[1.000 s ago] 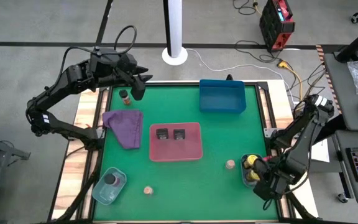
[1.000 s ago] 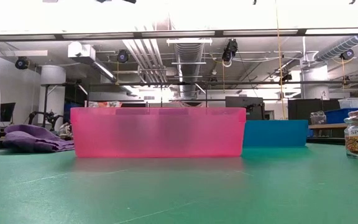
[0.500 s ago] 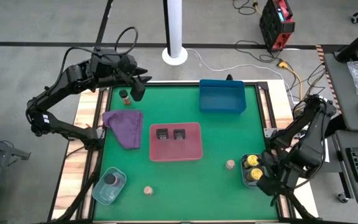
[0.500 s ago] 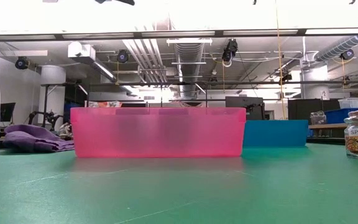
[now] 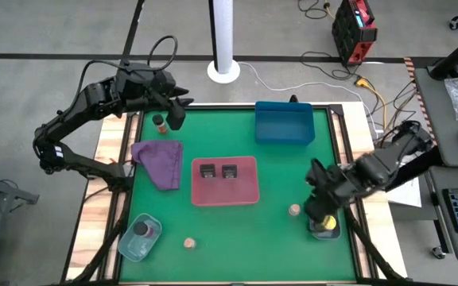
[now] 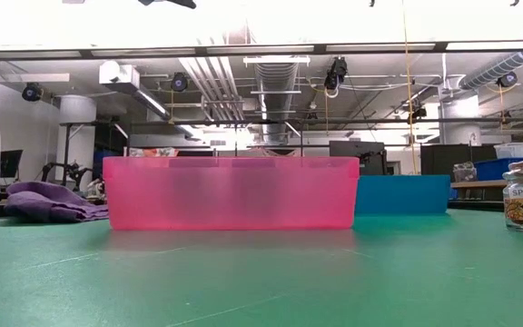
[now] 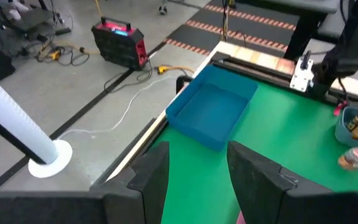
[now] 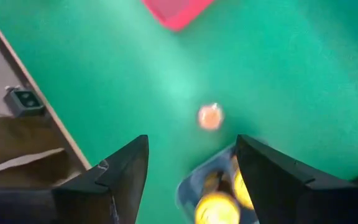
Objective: Sort spices by type
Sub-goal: Put the right brown seasoning bottle into the blue bin
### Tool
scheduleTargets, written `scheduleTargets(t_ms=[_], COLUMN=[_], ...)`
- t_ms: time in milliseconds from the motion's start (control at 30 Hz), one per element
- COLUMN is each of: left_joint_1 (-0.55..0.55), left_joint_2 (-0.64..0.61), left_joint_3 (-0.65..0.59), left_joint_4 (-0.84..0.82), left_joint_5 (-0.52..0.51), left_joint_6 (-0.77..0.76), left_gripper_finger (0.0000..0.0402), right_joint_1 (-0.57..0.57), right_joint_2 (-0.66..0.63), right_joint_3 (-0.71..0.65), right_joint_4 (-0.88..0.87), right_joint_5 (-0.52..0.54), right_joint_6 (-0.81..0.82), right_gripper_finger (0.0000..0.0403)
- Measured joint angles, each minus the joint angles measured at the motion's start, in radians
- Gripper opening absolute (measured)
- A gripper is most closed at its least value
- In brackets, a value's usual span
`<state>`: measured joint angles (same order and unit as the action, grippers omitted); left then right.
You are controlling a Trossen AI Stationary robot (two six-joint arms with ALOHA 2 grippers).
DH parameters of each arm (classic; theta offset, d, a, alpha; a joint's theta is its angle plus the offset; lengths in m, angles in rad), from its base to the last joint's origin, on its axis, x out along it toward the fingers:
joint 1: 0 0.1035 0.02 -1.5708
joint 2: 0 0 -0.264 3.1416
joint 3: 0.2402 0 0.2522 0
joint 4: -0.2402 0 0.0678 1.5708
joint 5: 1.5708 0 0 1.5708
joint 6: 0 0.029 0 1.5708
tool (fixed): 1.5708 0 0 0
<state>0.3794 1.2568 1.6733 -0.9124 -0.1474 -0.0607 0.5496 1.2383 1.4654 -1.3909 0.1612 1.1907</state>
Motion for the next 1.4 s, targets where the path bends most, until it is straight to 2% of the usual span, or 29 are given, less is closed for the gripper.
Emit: scheduleTargets(t_ms=[233,400,567,767,1033,1167,1400], left_joint_1=[-0.001,-0.016,-0.08,-0.143,-0.194,-0.194,-0.194], left_joint_2=[0.0,-0.013,-0.062,-0.142,-0.231,-0.258,-0.271], left_joint_3=[0.0,0.0,0.0,0.0,0.0,0.0,0.0], left_joint_4=[-0.09,-0.131,-0.135,-0.138,-0.139,-0.138,-0.138], left_joint_5=[0.001,0.0,0.001,0.0,-0.001,-0.014,-0.078], left_joint_6=[-0.035,-0.063,-0.073,-0.14,-0.22,-0.222,-0.221], left_gripper_finger=[0.0146,0.0146,0.0146,0.0146,0.0146,0.0146,0.0146], right_joint_1=[-0.145,-0.155,-0.136,-0.114,-0.102,-0.105,-0.105], right_joint_2=[0.065,0.149,0.21,0.202,0.189,0.189,0.188], right_joint_3=[0.0,-0.005,-0.057,-0.198,-0.402,-0.501,-0.565], right_joint_4=[0.075,0.098,0.114,0.244,0.37,0.457,0.553], right_joint_5=[-0.001,-0.002,-0.059,-0.161,-0.172,-0.23,-0.248], right_joint_6=[-0.364,-0.622,-0.751,-0.783,-0.808,-0.796,-0.787], right_gripper_finger=[0.0238,0.0251,0.0265,0.0276,0.0286,0.0287,0.0271])
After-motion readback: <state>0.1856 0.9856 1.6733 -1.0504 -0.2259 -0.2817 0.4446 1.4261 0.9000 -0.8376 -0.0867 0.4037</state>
